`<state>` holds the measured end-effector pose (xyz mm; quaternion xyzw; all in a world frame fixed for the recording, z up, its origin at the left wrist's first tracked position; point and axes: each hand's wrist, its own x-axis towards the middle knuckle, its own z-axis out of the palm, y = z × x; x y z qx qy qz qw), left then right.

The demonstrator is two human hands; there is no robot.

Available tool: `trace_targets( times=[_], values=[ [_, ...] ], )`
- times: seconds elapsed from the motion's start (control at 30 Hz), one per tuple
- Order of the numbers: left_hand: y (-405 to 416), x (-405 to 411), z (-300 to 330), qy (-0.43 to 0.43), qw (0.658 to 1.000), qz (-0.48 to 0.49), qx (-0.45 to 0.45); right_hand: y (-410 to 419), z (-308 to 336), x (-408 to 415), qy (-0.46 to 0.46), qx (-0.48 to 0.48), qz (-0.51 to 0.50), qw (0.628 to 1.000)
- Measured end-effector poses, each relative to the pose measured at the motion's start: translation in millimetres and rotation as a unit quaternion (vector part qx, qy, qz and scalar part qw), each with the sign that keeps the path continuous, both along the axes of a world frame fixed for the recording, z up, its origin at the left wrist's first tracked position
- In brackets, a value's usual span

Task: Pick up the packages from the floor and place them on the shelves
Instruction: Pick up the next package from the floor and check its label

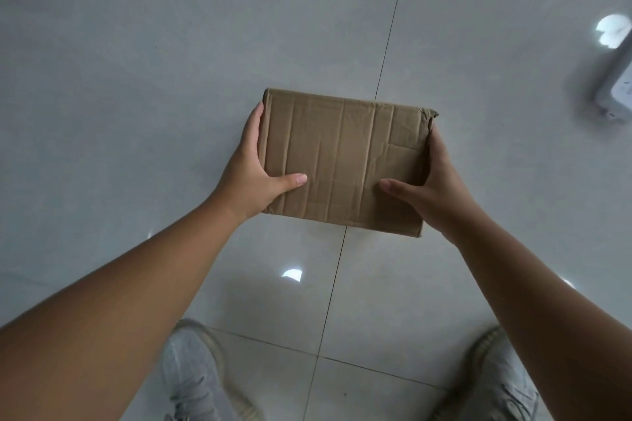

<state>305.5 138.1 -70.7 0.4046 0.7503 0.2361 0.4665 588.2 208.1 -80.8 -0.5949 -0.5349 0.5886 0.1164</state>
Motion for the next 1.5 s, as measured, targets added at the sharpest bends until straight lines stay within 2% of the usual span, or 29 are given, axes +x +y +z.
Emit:
trace_targets(
  times=[0.17,0.3,0.47,0.57,0.67,0.73,0.83,0.9,1.03,1.13,1.23,1.33,1.43,1.5],
  values=[
    [-4.4,-3.3,-3.5,-0.021,1.000,0.006,0.019,-5.4,0.2,3.7,0.003,0.004,-0.007,1.000],
    [-15.1,-1.4,5.9,-0.034,0.997,0.016,0.071,-25.8,8.3,12.9,0.043,0.030,-0.031,0.998],
    [-26.8,-3.6,18.4,-0.088,0.980,0.075,0.165,-56.0,17.1,25.7,0.113,0.076,-0.090,0.987],
    [-31.7,6.6,20.2,-0.122,0.967,0.121,0.189,-68.8,20.0,27.2,0.146,0.064,-0.094,0.983],
    [-39.5,5.4,14.1,-0.126,0.961,0.182,0.163,-77.1,19.7,26.4,0.168,0.034,-0.140,0.975],
    [-45.8,-2.2,9.6,-0.132,0.967,0.178,0.127,-76.7,21.2,25.4,0.148,0.032,-0.142,0.978],
    [-59.7,-6.9,12.0,-0.142,0.981,0.109,0.077,-74.1,12.2,30.8,0.114,-0.009,-0.120,0.986],
    [-72.6,-6.6,11.6,-0.117,0.991,0.053,0.041,-74.1,7.1,35.4,0.097,-0.033,-0.070,0.992],
    [-88.2,-8.3,8.7,-0.142,0.990,0.007,-0.017,-76.7,4.3,40.0,0.076,-0.041,0.000,0.996],
    [-86.4,-9.7,10.0,-0.146,0.989,0.001,0.004,-78.1,4.4,42.4,0.142,-0.050,-0.022,0.988],
    [-83.5,-10.0,13.7,-0.129,0.991,-0.003,0.043,-76.1,12.3,41.4,0.170,0.012,-0.055,0.984],
    [-82.1,-9.5,15.8,-0.142,0.986,0.031,0.085,-71.0,18.7,44.7,0.187,0.048,-0.094,0.977],
    [-83.6,-3.8,15.7,-0.154,0.982,0.067,0.084,-66.6,20.0,48.8,0.167,0.052,-0.094,0.980],
    [-85.7,-2.5,12.5,-0.136,0.986,0.068,0.065,-67.4,18.4,52.2,0.130,0.071,-0.045,0.988]
  ],
)
